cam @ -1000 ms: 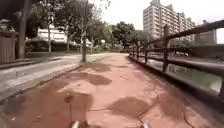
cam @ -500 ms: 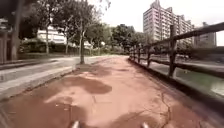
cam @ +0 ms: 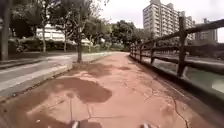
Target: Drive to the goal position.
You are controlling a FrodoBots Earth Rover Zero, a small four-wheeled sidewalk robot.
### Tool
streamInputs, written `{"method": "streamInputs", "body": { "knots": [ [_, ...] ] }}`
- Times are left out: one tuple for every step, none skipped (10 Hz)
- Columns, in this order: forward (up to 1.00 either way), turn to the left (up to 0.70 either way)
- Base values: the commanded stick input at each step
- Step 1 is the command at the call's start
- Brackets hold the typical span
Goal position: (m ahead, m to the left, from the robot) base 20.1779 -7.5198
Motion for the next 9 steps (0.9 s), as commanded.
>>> {"method": "streamInputs", "body": {
  "knots": [
    [0.7,0.0],
    [0.7,0.0],
    [0.7,0.0],
    [0.7,0.0],
    [0.7,0.0],
    [0.7,0.0],
    [0.7,0.0],
    [0.7,0.0],
    [0.7,0.0]
  ]
}}
